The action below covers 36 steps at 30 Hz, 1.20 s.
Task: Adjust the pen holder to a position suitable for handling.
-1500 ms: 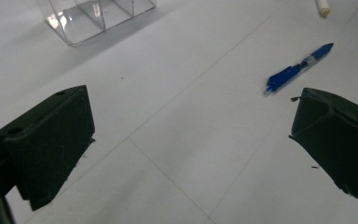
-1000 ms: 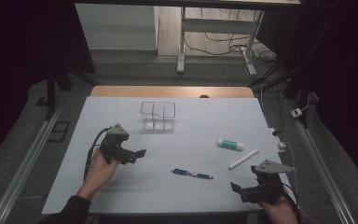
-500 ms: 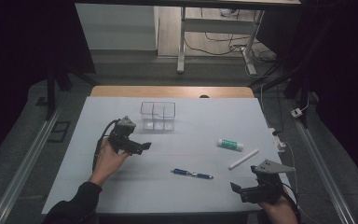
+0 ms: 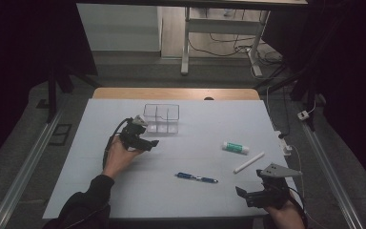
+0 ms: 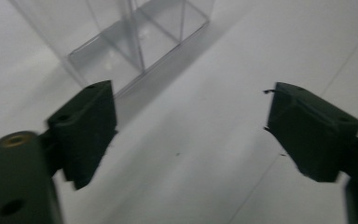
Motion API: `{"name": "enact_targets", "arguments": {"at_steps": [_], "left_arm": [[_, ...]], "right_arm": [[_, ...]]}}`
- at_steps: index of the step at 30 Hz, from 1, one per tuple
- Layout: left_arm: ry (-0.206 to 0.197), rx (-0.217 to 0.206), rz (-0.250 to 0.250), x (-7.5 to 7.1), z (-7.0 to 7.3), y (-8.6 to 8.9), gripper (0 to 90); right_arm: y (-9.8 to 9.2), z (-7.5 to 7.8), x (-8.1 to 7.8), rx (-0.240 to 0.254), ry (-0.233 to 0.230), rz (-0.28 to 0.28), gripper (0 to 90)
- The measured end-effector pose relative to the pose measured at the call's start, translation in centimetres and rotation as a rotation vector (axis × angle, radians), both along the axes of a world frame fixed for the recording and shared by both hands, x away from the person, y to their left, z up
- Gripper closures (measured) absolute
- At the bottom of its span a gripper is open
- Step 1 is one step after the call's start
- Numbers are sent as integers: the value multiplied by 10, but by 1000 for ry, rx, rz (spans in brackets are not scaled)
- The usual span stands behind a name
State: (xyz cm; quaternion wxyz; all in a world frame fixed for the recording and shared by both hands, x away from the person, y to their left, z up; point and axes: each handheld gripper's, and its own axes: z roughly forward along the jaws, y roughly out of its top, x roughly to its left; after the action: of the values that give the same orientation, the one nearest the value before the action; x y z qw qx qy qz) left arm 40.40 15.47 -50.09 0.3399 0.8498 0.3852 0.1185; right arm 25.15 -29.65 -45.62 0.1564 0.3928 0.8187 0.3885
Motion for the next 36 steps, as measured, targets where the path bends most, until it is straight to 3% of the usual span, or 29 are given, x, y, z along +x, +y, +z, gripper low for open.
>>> {"name": "enact_targets", "arguments": {"at_steps": [8, 11, 24, 30, 36], "left_arm": [[6, 7, 54, 10, 3, 21, 705], [0, 30, 80, 17, 4, 26, 884], [-3, 28, 228, 63, -1, 27, 886], [-5, 2, 256, 79, 0, 26, 885], [0, -14, 264, 80, -3, 24, 886]], "right_arm": [[0, 0, 0, -1, 0, 1, 0], [0, 0, 0, -3, 1, 1, 0], [-1, 0, 1, 0, 6, -2, 0], [-1, 0, 1, 0, 6, -2, 13], [-2, 0, 1, 9, 12, -8, 13]]}}
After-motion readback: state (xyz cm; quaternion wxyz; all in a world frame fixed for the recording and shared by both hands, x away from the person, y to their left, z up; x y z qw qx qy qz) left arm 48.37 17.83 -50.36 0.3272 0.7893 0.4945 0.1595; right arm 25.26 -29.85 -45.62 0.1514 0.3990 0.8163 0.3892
